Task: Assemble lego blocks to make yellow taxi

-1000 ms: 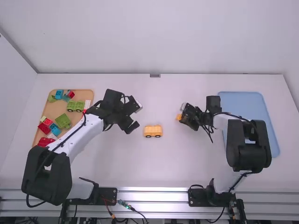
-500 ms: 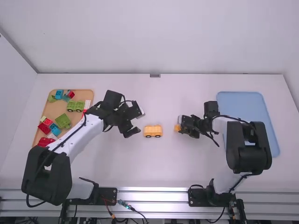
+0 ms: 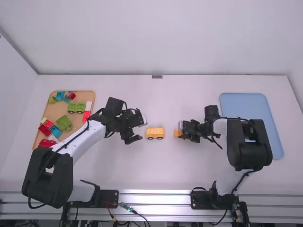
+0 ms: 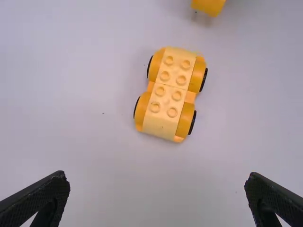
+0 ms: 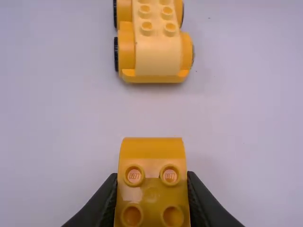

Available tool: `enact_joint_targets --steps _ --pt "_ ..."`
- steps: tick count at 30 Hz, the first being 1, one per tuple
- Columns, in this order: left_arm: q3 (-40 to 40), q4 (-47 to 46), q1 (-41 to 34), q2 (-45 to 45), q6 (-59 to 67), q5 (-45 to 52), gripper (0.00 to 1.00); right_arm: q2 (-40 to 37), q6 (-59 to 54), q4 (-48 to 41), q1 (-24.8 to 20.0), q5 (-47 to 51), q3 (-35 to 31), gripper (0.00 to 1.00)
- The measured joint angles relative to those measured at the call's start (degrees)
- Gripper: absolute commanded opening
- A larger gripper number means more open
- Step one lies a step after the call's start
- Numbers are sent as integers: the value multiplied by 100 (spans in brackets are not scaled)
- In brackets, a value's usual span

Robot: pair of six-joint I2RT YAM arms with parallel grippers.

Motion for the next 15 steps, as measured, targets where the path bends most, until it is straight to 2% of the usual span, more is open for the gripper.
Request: enact_joint_targets --steps 5,8,12,13,14,15 --pt "0 0 0 2 22 2 99 444 70 -201 155 46 398 0" --pt "0 -2 0 0 22 0 99 737 -229 -988 208 66 796 0" --pt "2 0 0 0 24 0 99 758 -678 -1611 205 59 1001 0" --pt "2 0 0 0 24 0 99 758 -811 -1661 205 57 1047 7" --pt "2 0 0 2 22 0 99 758 -852 -1659 205 55 1062 8" --pt "0 2 0 2 22 0 99 758 -898 -1615 205 57 1073 13"
